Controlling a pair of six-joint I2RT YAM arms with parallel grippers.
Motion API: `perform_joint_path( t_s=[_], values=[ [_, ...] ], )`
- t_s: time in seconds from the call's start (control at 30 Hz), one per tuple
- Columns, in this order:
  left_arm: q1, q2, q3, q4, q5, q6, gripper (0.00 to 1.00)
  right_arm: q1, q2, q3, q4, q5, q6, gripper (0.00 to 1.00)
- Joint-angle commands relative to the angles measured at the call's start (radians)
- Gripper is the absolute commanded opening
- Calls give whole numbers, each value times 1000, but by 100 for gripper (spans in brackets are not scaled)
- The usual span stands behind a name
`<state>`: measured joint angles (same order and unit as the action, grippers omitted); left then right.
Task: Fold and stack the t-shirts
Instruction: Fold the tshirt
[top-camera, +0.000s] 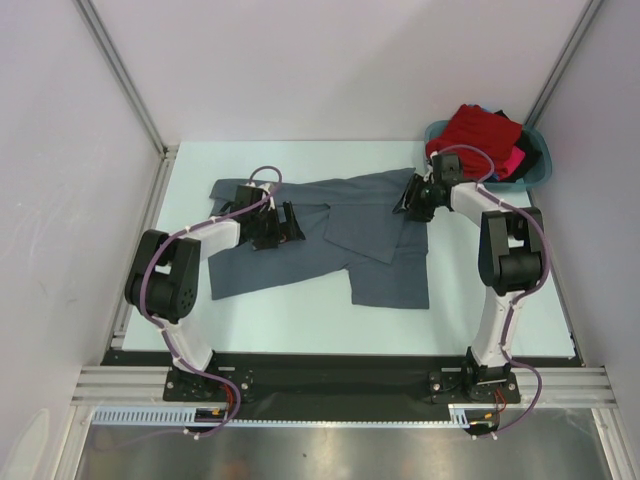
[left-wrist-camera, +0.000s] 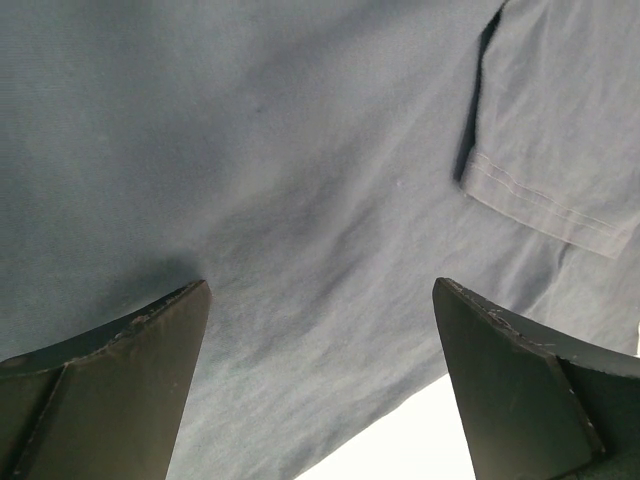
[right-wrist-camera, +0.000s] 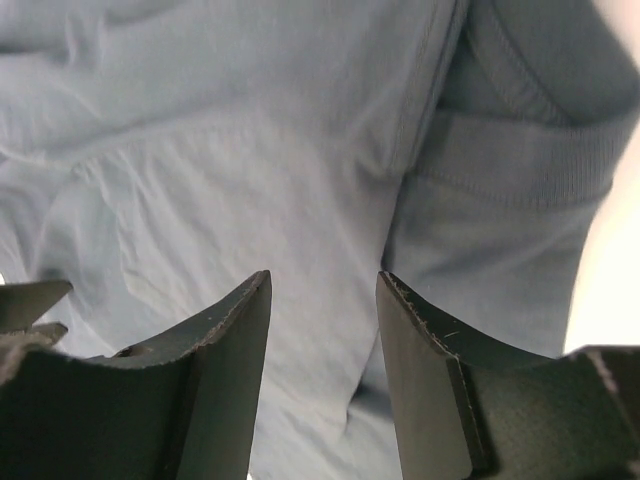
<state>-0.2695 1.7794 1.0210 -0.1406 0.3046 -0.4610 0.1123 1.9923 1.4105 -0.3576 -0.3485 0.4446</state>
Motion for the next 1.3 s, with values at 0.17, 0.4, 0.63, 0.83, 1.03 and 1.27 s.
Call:
perform_joint_path(
  t_s=[0.17, 0.4, 0.63, 0.83, 1.03, 1.27],
  values=[
    [-8, -43, 34, -31, -39, 35, 100, -5, 97, 128, 28, 20, 17, 51],
    [-7, -60, 37, -42, -39, 38, 100, -2, 111, 160, -9, 72, 3, 50],
    [-19, -202, -25, -117, -203, 44, 100, 27, -99, 30, -70, 240, -50, 50],
    [-28, -400, -140, -191, -384, 22, 100, 30, -298, -88, -144, 284, -72, 53],
    [-28, -553, -255, -226, -433, -27, 100, 33, -412, -225, -175, 253, -38, 54],
    [-28, -676, -340, -343, -492, -131, 100, 78, -564, -326, -262, 266, 35, 56]
  ],
)
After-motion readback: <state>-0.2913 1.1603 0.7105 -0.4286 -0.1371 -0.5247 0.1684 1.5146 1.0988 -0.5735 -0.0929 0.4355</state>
